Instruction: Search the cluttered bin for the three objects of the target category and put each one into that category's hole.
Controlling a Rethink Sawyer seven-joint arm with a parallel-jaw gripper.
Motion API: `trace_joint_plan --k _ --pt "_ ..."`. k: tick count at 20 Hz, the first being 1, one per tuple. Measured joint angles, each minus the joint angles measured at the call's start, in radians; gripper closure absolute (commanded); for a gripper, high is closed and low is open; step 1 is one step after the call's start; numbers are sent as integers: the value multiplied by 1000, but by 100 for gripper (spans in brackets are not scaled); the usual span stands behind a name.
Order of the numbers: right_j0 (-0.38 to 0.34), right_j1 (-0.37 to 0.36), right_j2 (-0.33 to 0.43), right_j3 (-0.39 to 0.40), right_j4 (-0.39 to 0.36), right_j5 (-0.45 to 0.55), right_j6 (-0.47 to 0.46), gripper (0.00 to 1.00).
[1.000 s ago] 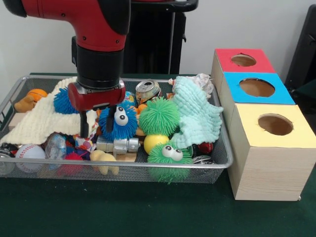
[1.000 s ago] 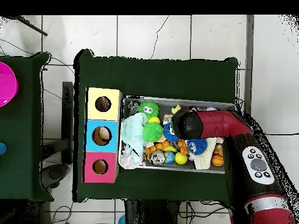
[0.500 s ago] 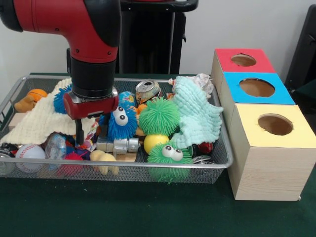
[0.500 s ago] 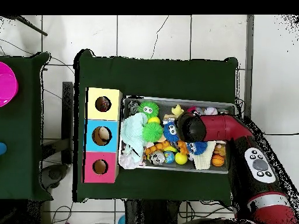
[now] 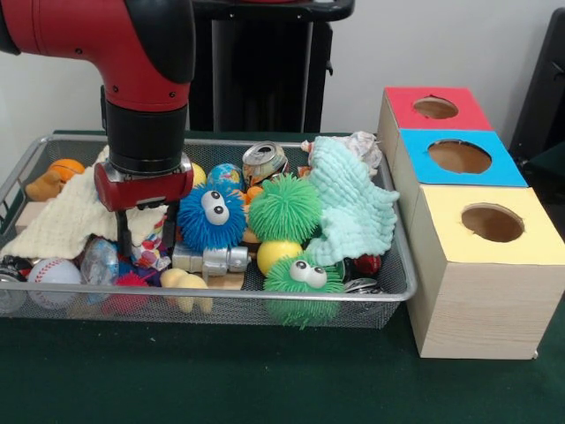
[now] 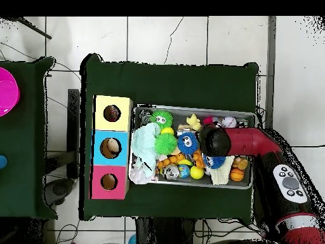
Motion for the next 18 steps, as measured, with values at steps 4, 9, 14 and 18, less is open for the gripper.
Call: trace_joint_plan --k 4,9,14,18 --pt "0 0 0 0 0 0 0 0" --pt "0 0 0 0 0 0 0 0" --pt "0 0 0 0 0 0 0 0" --pt "0 0 0 0 0 0 0 100"
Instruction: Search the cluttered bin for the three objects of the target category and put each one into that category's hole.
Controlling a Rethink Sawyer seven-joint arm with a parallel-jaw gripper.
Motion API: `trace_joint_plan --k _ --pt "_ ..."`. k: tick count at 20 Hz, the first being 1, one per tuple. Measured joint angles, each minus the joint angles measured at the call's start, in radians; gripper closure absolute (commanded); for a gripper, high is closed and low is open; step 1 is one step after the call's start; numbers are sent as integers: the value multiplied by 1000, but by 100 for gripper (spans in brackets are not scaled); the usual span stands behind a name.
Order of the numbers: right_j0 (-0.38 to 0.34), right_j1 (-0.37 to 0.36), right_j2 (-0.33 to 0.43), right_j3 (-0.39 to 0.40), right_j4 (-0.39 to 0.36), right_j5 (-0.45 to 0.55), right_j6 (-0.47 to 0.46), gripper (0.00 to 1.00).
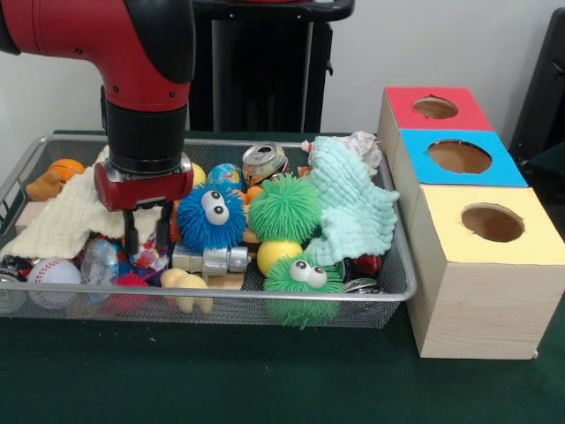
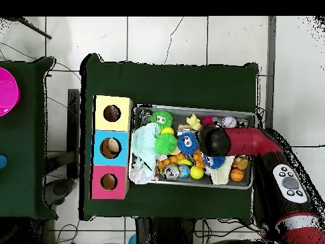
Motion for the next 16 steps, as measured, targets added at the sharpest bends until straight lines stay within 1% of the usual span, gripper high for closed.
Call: trace_joint_plan --k 11,16 --pt "0 -4 0 0 0 0 0 100" --pt "2 -23 0 1 0 0 0 100"
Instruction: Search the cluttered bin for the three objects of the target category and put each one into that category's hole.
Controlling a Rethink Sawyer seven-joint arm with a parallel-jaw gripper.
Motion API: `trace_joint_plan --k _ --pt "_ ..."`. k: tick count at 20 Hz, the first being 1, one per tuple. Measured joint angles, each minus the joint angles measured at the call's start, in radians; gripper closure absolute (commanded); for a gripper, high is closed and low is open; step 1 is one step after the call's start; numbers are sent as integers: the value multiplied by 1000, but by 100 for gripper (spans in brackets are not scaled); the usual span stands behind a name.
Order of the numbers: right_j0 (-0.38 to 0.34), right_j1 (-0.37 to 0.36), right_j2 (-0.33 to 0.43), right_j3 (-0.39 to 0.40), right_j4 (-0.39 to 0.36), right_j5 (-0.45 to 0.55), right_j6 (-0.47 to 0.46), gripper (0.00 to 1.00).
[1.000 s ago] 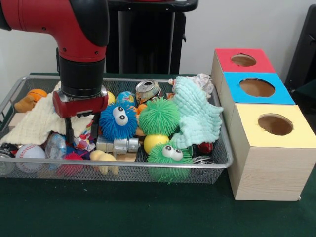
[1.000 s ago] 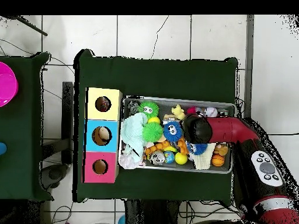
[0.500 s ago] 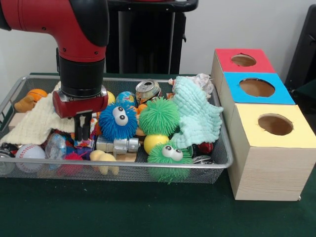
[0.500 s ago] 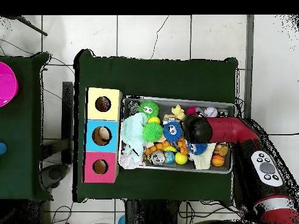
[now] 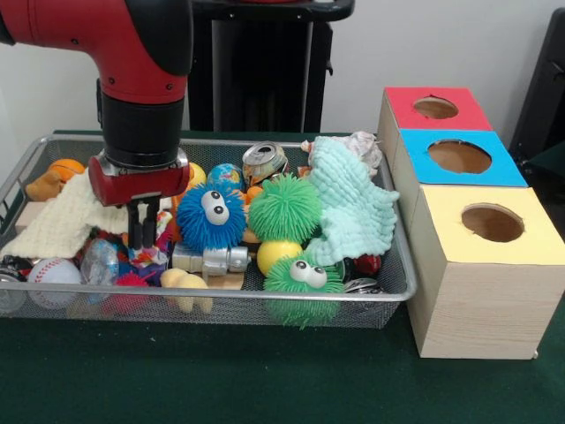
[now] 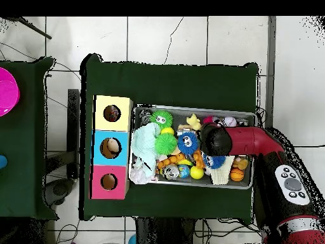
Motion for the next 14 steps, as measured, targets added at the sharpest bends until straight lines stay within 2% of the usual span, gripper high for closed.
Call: trace_joint_plan --k 7,14 --pt "24 -59 -1 16 13 11 0 100" --pt "72 -145 -2 27 56 80 0 100"
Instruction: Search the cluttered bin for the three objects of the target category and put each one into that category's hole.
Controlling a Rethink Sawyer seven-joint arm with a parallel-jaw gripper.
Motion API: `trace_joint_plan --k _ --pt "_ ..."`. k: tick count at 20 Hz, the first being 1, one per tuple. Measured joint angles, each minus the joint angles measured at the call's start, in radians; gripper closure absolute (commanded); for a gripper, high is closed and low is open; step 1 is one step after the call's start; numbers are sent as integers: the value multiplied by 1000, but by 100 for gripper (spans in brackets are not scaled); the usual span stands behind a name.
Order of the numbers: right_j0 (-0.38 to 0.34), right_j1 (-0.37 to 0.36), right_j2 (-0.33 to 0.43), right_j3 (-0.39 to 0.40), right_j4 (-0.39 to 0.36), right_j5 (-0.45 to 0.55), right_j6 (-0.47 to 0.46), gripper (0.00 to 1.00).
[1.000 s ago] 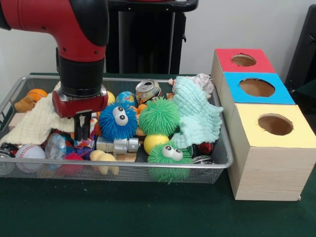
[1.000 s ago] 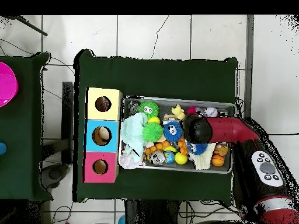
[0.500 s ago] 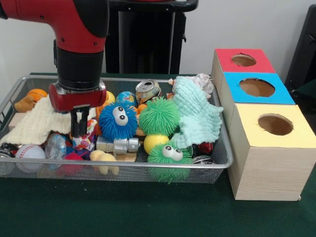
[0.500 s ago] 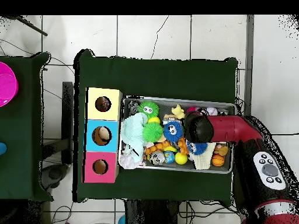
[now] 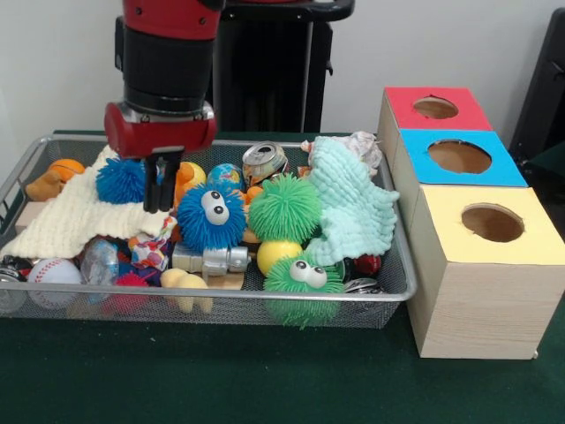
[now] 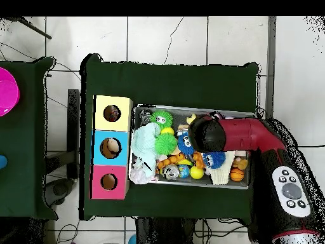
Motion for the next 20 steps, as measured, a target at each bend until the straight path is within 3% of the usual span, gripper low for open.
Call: trace_joint_plan --k 7,8,20 --pt "21 -54 -2 1 36 35 0 100" --pt "20 -58 -3 1 39 35 0 0" --pt "16 -59 -3 1 37 34 0 0"
